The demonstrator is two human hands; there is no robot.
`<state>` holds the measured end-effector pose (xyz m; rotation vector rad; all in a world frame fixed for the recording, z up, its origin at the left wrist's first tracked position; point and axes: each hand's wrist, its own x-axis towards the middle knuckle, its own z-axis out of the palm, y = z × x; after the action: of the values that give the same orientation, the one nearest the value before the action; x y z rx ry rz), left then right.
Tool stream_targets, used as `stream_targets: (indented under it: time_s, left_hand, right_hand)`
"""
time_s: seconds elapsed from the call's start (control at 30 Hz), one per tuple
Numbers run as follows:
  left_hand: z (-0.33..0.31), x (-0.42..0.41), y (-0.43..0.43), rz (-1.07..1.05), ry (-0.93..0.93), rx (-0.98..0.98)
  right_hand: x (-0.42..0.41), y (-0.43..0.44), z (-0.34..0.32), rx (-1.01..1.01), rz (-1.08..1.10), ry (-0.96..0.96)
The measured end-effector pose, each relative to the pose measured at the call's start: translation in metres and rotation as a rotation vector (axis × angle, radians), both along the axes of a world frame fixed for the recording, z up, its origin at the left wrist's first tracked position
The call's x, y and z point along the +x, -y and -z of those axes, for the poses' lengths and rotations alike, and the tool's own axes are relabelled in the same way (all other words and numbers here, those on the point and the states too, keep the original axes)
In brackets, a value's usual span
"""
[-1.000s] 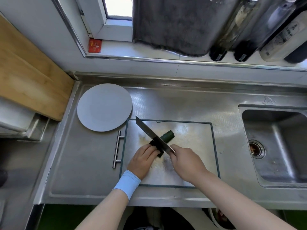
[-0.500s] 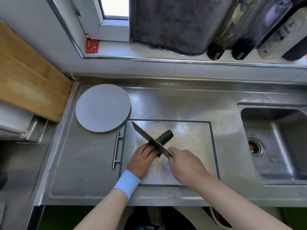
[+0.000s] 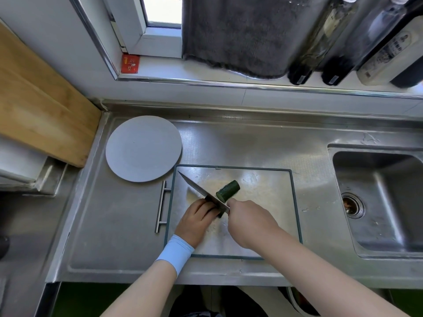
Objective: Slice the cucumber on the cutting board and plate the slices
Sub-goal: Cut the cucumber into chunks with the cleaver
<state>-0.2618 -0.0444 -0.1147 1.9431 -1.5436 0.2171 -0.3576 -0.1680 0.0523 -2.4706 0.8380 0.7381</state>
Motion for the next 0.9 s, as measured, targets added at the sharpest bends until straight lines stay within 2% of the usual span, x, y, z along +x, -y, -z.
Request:
stream_targets:
  time_s: [0.4,0.9]
  left_hand:
    - [-0.004,0.000,-0.002,-0.002,-0.035,0.035]
    - [0.000,0.000,-0.003,-0.016,-0.025,0.066]
  right_hand:
    - [-0.010,0.009,0.010,0.064,0.061,-0.041]
    - [-0.025,0.007,0.046,0.123,0.143,0.071]
